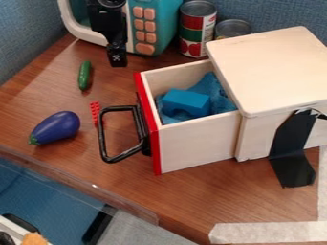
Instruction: Take the blue thing out of the drawer and put it on the right side of the green thing
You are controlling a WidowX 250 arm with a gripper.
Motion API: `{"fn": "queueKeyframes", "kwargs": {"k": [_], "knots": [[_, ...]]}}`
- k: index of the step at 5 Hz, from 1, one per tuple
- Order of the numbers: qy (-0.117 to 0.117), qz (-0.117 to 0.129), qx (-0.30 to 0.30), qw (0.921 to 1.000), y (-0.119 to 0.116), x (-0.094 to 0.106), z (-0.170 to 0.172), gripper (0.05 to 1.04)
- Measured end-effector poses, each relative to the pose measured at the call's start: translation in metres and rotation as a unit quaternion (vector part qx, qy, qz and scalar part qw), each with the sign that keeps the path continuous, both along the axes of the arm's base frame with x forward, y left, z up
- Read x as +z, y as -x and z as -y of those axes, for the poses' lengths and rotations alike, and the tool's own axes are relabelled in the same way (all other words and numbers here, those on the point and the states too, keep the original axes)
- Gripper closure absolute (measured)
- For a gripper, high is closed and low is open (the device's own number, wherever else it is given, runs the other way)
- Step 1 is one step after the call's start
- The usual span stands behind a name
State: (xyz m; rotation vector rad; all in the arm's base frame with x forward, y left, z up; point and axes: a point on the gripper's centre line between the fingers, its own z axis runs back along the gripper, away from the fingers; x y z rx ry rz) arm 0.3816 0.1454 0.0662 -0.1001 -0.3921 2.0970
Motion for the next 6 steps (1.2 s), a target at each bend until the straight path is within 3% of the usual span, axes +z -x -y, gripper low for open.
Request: {"fn": "queueKeyframes", "kwargs": {"k": [1, 2, 3, 5, 6], "knots": [[0.007, -0.02, 0.0, 0.9998, 0.003, -0.016, 0.001, 0.082], [-0.002, -0.017, -0.031, 0.9994, 0.0, -0.018, 0.009, 0.082], [0.008, -0.012, -0.047, 0.9988, -0.003, -0.012, 0.019, 0.082], [0.03, 0.015, -0.064, 0.9974, -0.011, 0.013, 0.037, 0.082], [0.039, 0.052, -0.099, 0.993, -0.017, 0.041, 0.063, 0.082]]}}
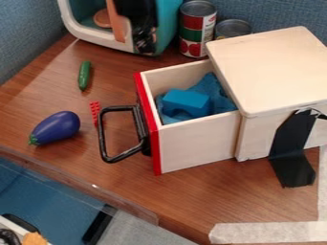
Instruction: Take the blue thing out of the drawer and put it on the right side of the green thing
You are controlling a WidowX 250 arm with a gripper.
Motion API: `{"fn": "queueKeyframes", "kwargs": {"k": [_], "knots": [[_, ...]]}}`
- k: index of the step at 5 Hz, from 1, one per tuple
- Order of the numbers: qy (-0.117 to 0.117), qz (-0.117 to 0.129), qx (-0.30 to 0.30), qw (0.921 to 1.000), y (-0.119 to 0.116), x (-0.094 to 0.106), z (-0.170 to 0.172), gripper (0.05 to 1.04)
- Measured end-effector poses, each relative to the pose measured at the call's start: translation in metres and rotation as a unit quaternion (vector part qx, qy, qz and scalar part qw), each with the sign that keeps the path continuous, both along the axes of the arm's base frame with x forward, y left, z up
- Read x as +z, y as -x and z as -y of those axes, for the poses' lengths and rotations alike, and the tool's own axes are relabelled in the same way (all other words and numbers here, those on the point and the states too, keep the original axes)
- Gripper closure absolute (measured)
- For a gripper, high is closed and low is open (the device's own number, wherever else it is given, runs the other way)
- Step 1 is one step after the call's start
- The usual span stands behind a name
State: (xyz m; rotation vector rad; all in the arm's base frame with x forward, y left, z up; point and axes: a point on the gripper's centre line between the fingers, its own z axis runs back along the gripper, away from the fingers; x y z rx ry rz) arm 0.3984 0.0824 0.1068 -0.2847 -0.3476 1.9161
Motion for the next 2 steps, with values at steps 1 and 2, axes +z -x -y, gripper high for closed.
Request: {"fn": "queueKeyframes", "kwargs": {"k": [1, 2], "knots": [[-0.005, 0.009, -0.03, 0.9995, 0.002, 0.015, 0.019, 0.082], [0.004, 0.009, -0.045, 0.999, 0.008, 0.03, 0.028, 0.082]]}}
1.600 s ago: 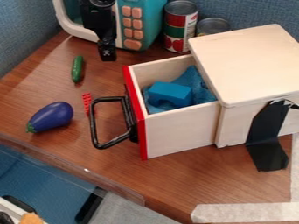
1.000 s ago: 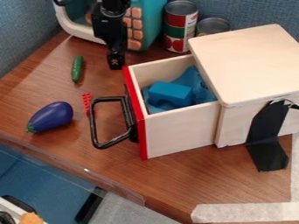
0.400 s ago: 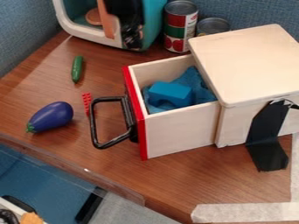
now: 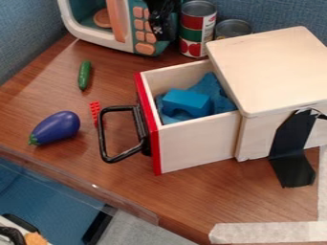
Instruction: Take the blue thing out of the drawer and put it on the right side of the green thing
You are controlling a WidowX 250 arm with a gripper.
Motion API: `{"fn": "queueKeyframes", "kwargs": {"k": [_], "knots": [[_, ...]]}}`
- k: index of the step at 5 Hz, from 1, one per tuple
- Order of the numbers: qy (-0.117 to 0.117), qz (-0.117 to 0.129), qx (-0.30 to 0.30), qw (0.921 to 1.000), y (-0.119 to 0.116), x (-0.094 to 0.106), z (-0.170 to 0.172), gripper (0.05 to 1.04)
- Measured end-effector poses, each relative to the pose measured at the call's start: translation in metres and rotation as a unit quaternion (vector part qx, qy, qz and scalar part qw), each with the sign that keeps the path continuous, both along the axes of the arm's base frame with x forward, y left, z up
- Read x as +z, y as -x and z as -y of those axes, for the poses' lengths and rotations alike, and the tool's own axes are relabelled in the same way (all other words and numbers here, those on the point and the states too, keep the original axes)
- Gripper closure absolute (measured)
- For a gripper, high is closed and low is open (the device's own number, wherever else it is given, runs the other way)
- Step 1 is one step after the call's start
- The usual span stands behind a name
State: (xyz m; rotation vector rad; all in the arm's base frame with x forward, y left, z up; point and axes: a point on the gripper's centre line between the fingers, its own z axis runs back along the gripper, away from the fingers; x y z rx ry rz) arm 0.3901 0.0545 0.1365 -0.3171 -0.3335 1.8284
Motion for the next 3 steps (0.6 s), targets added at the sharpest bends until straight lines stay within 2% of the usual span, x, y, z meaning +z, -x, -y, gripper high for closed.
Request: {"fn": "queueKeyframes", "kwargs": {"k": [2, 3], "knots": [[-0.004, -0.006, -0.045, 0.999, 0.019, 0.027, 0.018, 0.082], [-0.001, -0.023, -0.063, 0.9977, 0.032, 0.015, 0.03, 0.082]]}}
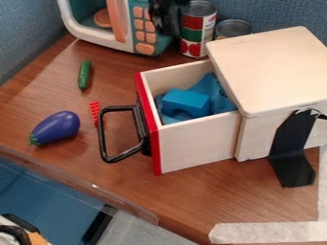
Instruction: Take the blue thing out of the drawer and put it on the right side of the green thing
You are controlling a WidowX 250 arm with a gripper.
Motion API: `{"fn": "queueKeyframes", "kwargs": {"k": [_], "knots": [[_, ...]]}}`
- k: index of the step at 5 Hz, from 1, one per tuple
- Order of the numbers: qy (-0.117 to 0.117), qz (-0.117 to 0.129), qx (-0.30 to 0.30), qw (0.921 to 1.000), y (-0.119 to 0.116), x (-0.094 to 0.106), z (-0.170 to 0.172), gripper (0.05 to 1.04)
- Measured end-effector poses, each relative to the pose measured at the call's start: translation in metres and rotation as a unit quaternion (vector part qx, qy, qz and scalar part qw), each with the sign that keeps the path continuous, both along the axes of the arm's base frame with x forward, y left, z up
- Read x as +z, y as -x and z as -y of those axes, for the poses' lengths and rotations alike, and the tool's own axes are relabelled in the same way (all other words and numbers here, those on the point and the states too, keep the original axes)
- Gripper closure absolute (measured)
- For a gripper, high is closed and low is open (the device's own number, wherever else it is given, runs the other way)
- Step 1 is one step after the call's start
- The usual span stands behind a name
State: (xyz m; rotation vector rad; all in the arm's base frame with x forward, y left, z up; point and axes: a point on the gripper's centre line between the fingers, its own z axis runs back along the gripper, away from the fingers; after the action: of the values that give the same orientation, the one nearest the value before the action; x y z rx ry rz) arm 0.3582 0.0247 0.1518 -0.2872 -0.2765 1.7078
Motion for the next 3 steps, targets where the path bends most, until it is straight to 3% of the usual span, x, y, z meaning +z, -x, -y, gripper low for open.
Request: {"fn": "queueKeyframes", "kwargs": {"k": [1, 3], "knots": [[-0.003, -0.015, -0.003, 0.9999, 0.009, -0.016, 0.008, 0.082], [-0.007, -0.008, -0.008, 0.9999, 0.025, -0.018, 0.016, 0.082]]}}
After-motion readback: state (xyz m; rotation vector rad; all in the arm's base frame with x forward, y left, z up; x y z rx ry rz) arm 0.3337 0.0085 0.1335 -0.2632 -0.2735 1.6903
